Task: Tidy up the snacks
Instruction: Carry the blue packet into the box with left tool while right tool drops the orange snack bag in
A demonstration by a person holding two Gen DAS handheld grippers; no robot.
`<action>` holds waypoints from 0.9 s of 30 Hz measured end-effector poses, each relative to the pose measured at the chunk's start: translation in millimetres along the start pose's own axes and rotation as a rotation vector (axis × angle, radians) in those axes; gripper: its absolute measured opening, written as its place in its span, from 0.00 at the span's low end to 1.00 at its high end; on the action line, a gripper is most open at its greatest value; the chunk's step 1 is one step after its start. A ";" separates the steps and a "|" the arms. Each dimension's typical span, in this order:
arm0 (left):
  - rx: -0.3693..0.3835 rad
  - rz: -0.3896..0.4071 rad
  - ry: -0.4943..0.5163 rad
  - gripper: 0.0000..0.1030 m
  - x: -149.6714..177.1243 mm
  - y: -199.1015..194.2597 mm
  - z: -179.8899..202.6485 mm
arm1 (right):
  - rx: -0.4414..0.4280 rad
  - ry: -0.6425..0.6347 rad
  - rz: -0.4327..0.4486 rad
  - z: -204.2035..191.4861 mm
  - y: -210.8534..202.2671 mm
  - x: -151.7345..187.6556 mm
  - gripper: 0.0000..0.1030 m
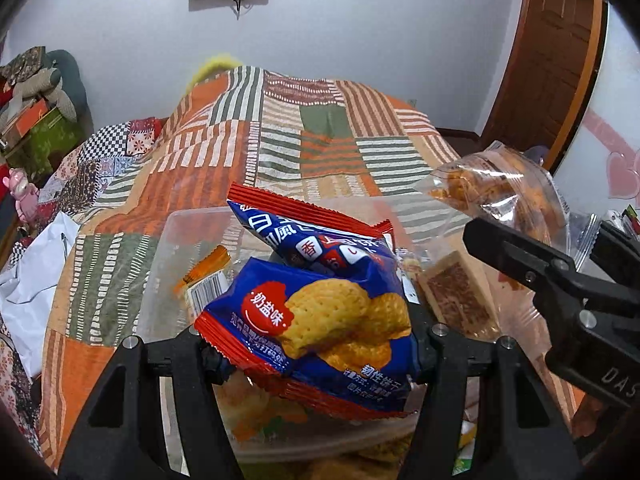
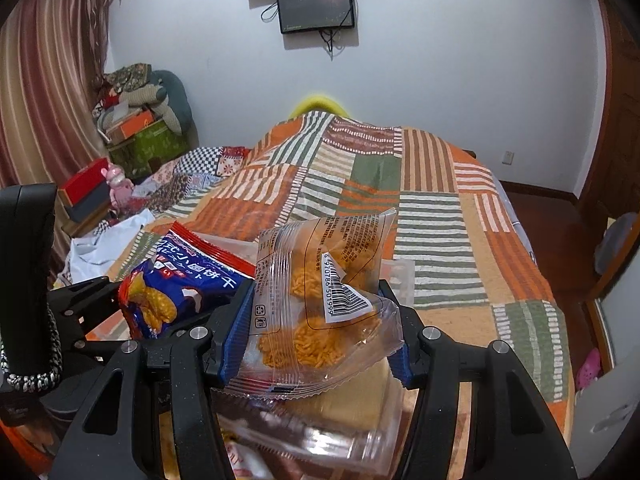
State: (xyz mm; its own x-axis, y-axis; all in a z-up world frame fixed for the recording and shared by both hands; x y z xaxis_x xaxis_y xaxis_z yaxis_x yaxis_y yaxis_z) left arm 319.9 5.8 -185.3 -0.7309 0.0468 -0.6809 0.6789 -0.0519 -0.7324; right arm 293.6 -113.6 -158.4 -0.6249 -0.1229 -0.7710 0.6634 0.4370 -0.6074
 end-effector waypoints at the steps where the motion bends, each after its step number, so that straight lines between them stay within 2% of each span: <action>1: 0.001 -0.001 0.004 0.60 -1.0 2.7 -0.5 | 0.004 -0.007 -0.002 0.5 1.7 -0.7 0.53; 8: -0.017 -0.014 0.011 0.60 -4.1 16.7 -3.7 | 0.032 -0.050 -0.029 3.8 17.2 -0.1 0.53; 18: -0.040 -0.018 0.029 0.61 -5.5 24.3 -5.1 | -0.004 -0.010 -0.087 9.0 29.9 4.2 0.53; 24: -0.021 -0.031 0.028 0.75 -2.3 23.1 -3.3 | 0.002 -0.012 -0.096 7.6 27.7 5.2 0.57; 27: -0.010 -0.023 0.024 0.77 -1.7 18.8 -3.0 | -0.002 -0.016 -0.083 6.0 23.4 2.4 0.57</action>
State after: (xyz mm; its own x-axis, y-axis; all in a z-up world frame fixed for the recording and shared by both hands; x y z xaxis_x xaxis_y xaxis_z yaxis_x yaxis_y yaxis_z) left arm 334.1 7.7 -197.9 -0.7442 0.0721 -0.6640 0.6630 -0.0402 -0.7475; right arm 310.1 -109.1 -175.5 -0.6714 -0.1728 -0.7207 0.6084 0.4268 -0.6691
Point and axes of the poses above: each gripper's, at about its wrist camera, not at the fingertips, and y roughly the way its jaws point, z to its right, x to its underside, the point moved 9 cm from there along y, roughly the way its jaws point, and after that the axes turned 7 degrees about y, right-handed, at the moved point
